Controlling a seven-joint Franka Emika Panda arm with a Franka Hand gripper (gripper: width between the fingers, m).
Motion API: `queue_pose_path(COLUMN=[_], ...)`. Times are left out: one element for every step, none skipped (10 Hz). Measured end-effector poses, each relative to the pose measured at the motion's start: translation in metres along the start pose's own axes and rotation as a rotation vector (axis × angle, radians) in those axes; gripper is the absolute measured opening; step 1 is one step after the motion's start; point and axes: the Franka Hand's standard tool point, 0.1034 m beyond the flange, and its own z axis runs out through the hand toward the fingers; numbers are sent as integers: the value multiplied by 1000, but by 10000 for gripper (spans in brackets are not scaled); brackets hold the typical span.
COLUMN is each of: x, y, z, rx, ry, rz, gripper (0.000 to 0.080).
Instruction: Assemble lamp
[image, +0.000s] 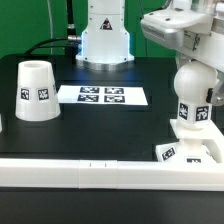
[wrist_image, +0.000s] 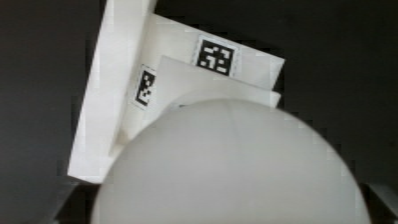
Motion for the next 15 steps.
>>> queue_pose_path(x=[0, 0, -1, -1, -1, -2, -2, -1, 0, 1, 1, 2, 3, 4, 5], y=[0, 0, 0, 0, -1, -1, -1, -1, -1, 0, 0, -3, -6, -6, -8], z=[0, 0, 0, 0, 0, 1, 1, 1, 1, 1, 1, 1, 2, 2, 2], rx=[0, 0, 0, 0, 3, 8, 8, 8, 8, 9, 14, 44, 78, 96, 118], ry=[0, 0, 0, 0, 4, 5, 5, 8, 8, 10, 12, 8, 13, 18, 22], rz=[1, 8, 31, 32, 85, 216, 307, 421, 541, 634, 761, 869, 1026, 1158, 1279], gripper=[576, 576, 576, 576, 576, 576, 577, 577, 577, 577, 577, 577, 577, 577, 577])
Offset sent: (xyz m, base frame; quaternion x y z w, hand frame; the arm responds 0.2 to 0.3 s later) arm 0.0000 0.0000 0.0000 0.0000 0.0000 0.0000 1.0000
